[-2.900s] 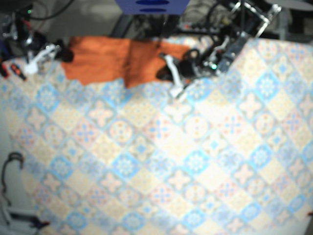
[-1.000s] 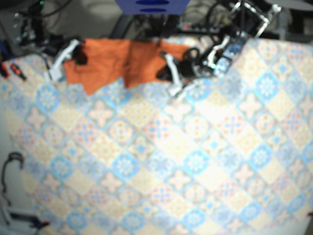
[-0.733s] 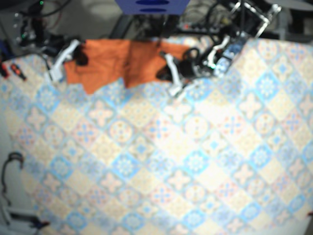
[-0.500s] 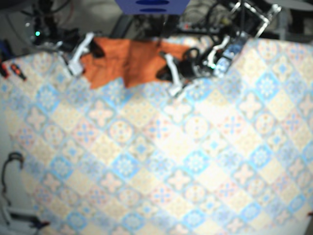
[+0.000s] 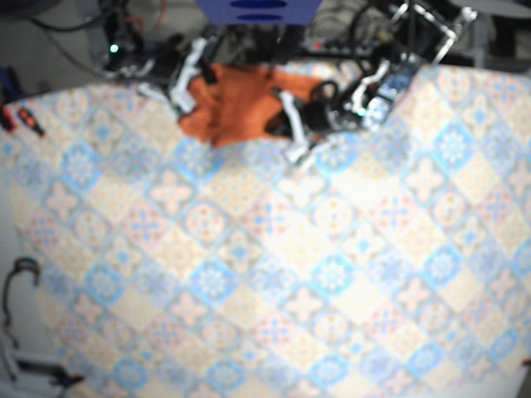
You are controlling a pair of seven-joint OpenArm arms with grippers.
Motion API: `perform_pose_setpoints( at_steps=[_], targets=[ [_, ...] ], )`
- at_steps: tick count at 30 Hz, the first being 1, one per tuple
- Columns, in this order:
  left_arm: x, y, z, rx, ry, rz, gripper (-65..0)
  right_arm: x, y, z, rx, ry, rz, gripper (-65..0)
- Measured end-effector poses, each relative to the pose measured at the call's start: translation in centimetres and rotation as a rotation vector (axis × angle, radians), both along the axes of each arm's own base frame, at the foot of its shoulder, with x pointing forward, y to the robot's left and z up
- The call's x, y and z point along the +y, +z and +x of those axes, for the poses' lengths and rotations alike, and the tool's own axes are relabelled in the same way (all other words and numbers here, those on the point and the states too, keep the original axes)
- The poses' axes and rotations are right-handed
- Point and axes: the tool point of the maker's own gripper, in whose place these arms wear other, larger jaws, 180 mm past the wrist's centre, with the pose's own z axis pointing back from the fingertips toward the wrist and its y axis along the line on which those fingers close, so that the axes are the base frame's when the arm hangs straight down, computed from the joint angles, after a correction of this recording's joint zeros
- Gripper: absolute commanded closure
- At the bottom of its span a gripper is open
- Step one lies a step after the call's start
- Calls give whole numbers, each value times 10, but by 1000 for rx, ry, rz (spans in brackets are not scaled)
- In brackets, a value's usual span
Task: Fold the T-shirt properly
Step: 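Lift the other end with the right gripper and fold it toward the left gripper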
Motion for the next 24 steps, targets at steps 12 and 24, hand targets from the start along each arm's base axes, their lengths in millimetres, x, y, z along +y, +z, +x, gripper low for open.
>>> perform_pose_setpoints(
  at_steps=[12, 24],
  targets=[
    [0, 0, 0, -1, -1, 2, 0, -31, 13, 37, -50, -115, -19, -38],
    [0, 0, 0, -2, 0, 1, 0, -27, 38, 58, -122, -160, 0, -38]
  ],
)
